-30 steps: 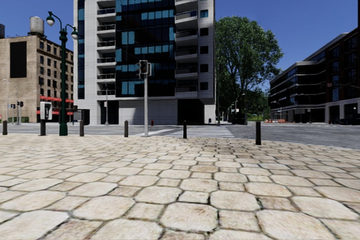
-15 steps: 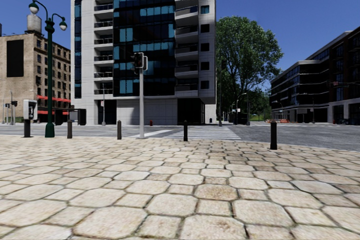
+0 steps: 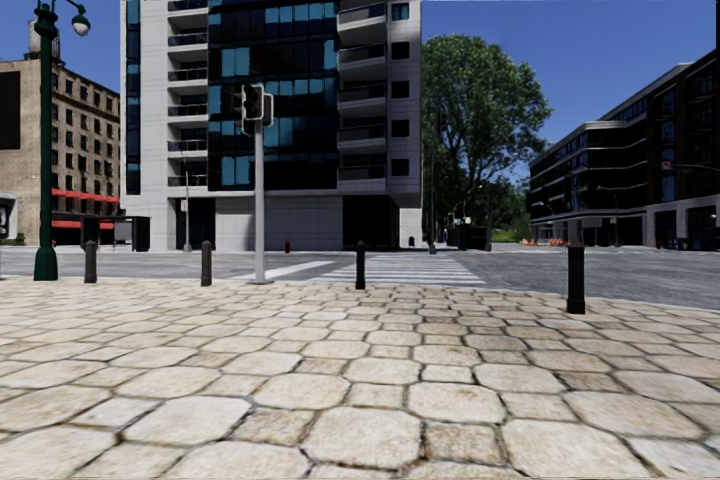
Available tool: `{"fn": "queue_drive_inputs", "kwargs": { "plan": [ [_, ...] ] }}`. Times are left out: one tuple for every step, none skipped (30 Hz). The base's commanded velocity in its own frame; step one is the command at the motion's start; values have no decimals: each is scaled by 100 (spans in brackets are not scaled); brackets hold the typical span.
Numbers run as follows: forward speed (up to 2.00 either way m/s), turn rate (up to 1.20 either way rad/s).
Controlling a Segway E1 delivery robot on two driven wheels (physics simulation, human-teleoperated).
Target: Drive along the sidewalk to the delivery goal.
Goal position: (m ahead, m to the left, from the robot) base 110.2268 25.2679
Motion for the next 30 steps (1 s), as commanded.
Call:
{"fn": "queue_drive_inputs", "kwargs": {
  "plan": [
    [200, -24],
    [200, -25],
    [200, -25],
    [200, -25],
    [200, -25],
    [200, -25],
    [200, -25],
    [200, -25],
    [200, -25],
    [200, -25],
    [200, -25],
    [200, -26],
    [200, -26],
    [200, -26],
    [200, -26],
    [200, -26],
    [200, -26],
    [200, -26],
    [200, -26],
    [200, -26],
    [200, -26],
    [200, -26],
    [200, -26],
    [200, -26],
    [200, -26],
    [200, -26],
    [200, -26],
    [200, -26],
    [200, -26],
    [200, -26]
  ]
}}
